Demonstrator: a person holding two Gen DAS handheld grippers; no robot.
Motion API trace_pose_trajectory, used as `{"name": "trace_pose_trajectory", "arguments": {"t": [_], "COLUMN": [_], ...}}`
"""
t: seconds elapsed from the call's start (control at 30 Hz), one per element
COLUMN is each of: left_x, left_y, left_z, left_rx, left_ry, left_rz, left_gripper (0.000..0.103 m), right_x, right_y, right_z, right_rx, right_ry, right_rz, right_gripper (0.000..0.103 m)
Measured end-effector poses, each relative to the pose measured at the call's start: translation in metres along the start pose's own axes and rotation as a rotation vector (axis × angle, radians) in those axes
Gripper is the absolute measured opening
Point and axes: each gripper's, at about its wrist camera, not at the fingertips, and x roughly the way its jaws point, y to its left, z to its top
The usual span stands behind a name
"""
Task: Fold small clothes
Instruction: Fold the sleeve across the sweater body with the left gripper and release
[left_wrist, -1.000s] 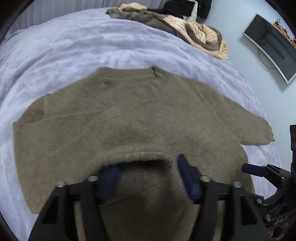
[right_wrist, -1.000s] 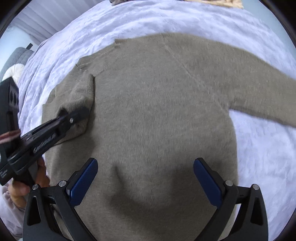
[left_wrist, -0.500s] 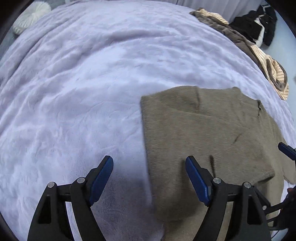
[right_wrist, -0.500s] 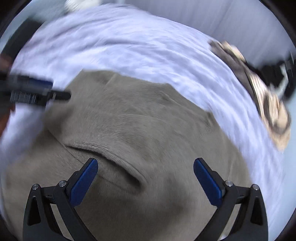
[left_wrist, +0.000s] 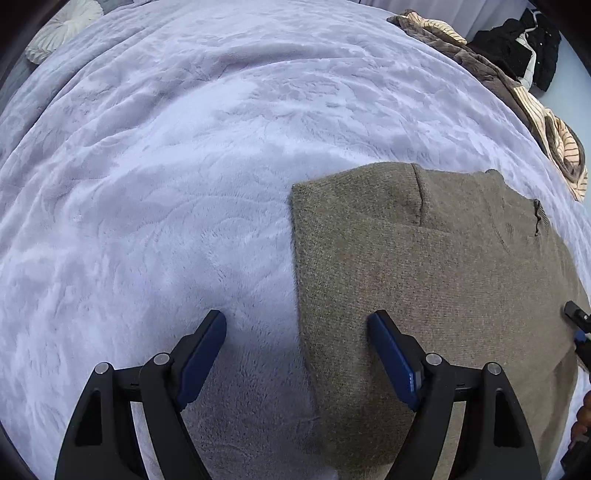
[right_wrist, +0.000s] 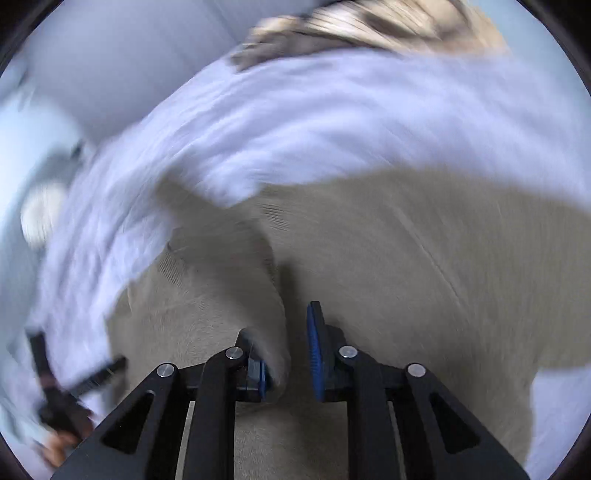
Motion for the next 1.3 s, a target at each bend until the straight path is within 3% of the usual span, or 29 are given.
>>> {"name": "trace_pose_trajectory", "arguments": {"t": [0.07, 0.13, 0.23, 0.27, 0.3, 0.33, 0.37, 0.47, 0.6, 0.7, 0.83, 0.9, 1.0, 1.07, 1.13, 1.2, 1.23, 1.27, 1.3], "left_x": [-0.002, -0.007, -0.017, -0.021, -0.022, -0.025, -0.025, -0.019, -0.012, -0.018, -0.026, -0.03, -0.03, -0.021, -0.014, -0.012, -0.013, -0.017, -0.023], "left_y": [-0.002, -0.005, -0.011, -0.015, -0.022, -0.025, -0.03, -0.035, -0.032, -0.025, -0.005, 0.006, 0.015, 0.014, 0.007, -0.001, -0.004, -0.005, -0.007], "left_z": [0.0, 0.0, -0.001, 0.0, 0.003, 0.003, 0.003, -0.003, -0.013, -0.013, -0.012, -0.013, -0.019, -0.024, -0.028, -0.028, -0.027, -0.025, -0.022], "left_rx": [0.007, 0.015, 0.033, 0.044, 0.058, 0.075, 0.093, 0.138, 0.165, 0.155, 0.11, 0.06, -0.001, -0.028, -0.03, 0.002, 0.004, -0.005, 0.016], "left_ry": [0.001, 0.0, -0.018, -0.027, -0.035, -0.04, -0.042, -0.032, -0.026, -0.013, 0.003, 0.028, 0.101, 0.174, 0.208, 0.193, 0.201, 0.197, 0.176], "left_rz": [0.01, 0.005, 0.008, 0.009, 0.013, 0.021, 0.032, 0.077, 0.113, 0.128, 0.144, 0.109, -0.009, -0.133, -0.179, -0.183, -0.218, -0.252, -0.243], "left_gripper": [0.081, 0.081, 0.081, 0.081, 0.081, 0.081, 0.081, 0.081, 0.081, 0.081, 0.081, 0.081, 0.081, 0.081, 0.08, 0.043, 0.016, 0.009, 0.009], "right_x": [0.0, -0.006, -0.005, -0.001, 0.0, -0.002, -0.009, -0.025, -0.015, -0.011, -0.026, -0.033, -0.044, -0.047, -0.042, -0.039, -0.038, -0.036, -0.036], "right_y": [-0.03, -0.042, -0.04, -0.037, -0.032, -0.024, -0.02, -0.003, -0.024, -0.044, -0.05, -0.053, -0.053, -0.05, -0.041, -0.033, -0.03, -0.026, -0.025], "right_z": [-0.003, -0.007, -0.006, -0.004, -0.002, 0.002, 0.002, 0.0, -0.005, -0.008, -0.015, -0.021, -0.031, -0.041, -0.051, -0.064, -0.07, -0.073, -0.076], "right_rx": [0.134, 0.196, 0.205, 0.202, 0.189, 0.157, 0.127, 0.013, -0.037, 0.013, 0.045, 0.071, 0.082, 0.084, 0.074, 0.044, 0.028, 0.023, 0.025], "right_ry": [0.006, -0.018, -0.012, -0.003, -0.003, -0.005, -0.017, -0.054, -0.009, 0.009, 0.0, 0.018, 0.031, 0.055, 0.096, 0.123, 0.131, 0.135, 0.136], "right_rz": [0.064, 0.12, 0.11, 0.101, 0.088, 0.065, 0.06, 0.017, -0.121, -0.083, -0.099, -0.077, -0.043, -0.007, 0.042, 0.044, 0.04, 0.038, 0.043], "right_gripper": [0.051, 0.054, 0.057, 0.054, 0.029, 0.01, 0.007, 0.007, 0.007, 0.008, 0.021, 0.03, 0.047, 0.048, 0.048, 0.048, 0.048, 0.048, 0.048]}}
